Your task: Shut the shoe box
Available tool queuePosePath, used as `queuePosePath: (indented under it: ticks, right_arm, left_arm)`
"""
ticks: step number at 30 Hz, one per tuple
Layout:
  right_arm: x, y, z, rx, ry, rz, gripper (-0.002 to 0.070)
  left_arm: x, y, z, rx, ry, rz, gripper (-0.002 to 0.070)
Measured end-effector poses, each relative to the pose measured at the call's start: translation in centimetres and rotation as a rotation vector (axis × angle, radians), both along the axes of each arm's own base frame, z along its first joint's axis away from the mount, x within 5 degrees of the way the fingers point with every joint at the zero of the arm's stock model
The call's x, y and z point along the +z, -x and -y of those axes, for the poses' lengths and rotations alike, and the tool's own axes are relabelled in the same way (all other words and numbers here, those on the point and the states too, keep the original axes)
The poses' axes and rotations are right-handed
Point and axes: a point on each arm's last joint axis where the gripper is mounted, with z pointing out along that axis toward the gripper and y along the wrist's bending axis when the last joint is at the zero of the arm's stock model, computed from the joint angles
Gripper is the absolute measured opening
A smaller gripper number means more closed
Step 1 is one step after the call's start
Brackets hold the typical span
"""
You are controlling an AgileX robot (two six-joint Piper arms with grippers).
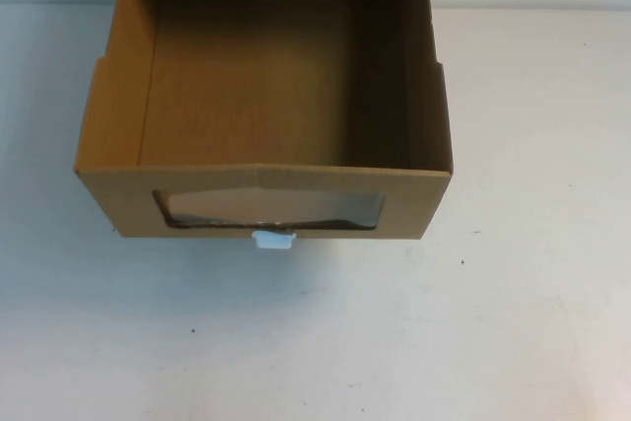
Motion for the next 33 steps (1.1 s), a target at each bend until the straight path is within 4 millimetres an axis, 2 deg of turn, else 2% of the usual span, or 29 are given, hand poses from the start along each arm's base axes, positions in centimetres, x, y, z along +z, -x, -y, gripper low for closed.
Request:
queuePosePath:
  ticks: [21,24,29,33]
  right_arm:
    - [0.0,0.0,0.0,0.0,0.0,0.002,-0.0013]
    - [0.0,0.0,0.0,0.0,0.0,0.002,-0.0013]
    - [0.0,0.0,0.0,0.0,0.0,0.002,-0.0013]
    - [0.0,0.0,0.0,0.0,0.0,0.002,-0.0013]
  left_arm:
    - [0.0,0.0,0.1,0.0,0.032,0.002,-0.0005]
    - [0.4,-0.1,0.4,0.01,0.205,0.018,-0.0005]
    - [2.0,-0.3,0.7,0.042,0.625,0.129,-0.0005]
    - [2.8,-0.3,0.3,0.065,0.745,0.205,-0.0005]
